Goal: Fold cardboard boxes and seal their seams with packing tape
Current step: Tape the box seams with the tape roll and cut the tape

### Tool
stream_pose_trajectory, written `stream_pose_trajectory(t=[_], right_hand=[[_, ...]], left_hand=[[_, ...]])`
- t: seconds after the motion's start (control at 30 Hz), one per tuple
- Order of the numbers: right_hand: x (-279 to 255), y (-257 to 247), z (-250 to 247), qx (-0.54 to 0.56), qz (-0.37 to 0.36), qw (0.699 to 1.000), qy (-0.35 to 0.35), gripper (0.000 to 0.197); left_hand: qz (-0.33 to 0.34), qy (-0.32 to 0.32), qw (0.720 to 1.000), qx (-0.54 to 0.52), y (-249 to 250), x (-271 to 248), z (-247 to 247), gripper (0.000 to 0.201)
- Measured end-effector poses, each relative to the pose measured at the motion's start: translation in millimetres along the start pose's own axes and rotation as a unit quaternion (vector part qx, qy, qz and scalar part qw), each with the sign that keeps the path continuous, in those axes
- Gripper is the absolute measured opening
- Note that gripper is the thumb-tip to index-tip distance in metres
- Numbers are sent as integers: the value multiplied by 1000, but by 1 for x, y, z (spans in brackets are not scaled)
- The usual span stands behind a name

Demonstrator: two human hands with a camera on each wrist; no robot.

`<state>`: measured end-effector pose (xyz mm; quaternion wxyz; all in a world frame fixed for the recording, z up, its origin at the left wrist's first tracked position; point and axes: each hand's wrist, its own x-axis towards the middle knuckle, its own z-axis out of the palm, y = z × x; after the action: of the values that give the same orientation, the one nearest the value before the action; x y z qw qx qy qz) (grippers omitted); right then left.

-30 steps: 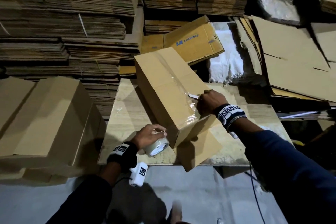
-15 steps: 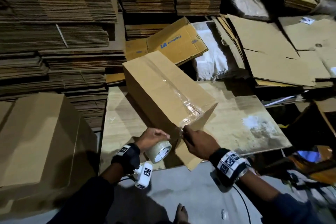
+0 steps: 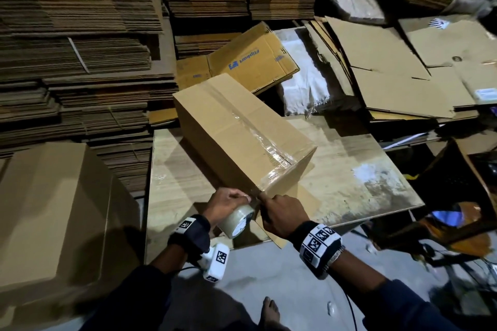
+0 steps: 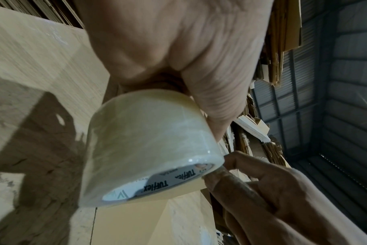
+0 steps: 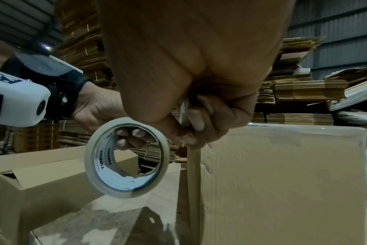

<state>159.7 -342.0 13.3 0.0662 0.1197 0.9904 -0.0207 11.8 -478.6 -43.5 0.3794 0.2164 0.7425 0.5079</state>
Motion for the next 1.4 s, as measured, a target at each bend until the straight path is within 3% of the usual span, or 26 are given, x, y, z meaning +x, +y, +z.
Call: stream_pose_trajectory(t=[0.1,0.3,0.53,0.6,0.77,0.87,1.1,1.4], right_hand=[[3,-4,-3,-8,1,1000,-9,43],[-15,14,-5,12,-1,1000,-24,28],[-19,31,4,-3,-8,995,-101,29],[-22,33,3,42,1,997,-70,27],[-9,30,-14,115,45,987,99,23],[14,31,-15,165,81,970,157,33],[45,39,10,118,105,978,139,67],[49,38,16,9,63,993,102,73]], left_hand=[[-1,9,1000,-8,2,-1,0,8],[-8,21,1000,-8,-2,-6,3,18],[-22,81,995,-59,-7,-14,3,9],[-31,93,993,-66,-12,-18,-1,12],[-46,122,988,-79,-23,-24,-5,12],[-60,138,985,-84,-24,-27,-5,11],[-57,162,981,-92,-30,-31,-8,8],[-47,166,978,-114,-38,-35,-1,12]])
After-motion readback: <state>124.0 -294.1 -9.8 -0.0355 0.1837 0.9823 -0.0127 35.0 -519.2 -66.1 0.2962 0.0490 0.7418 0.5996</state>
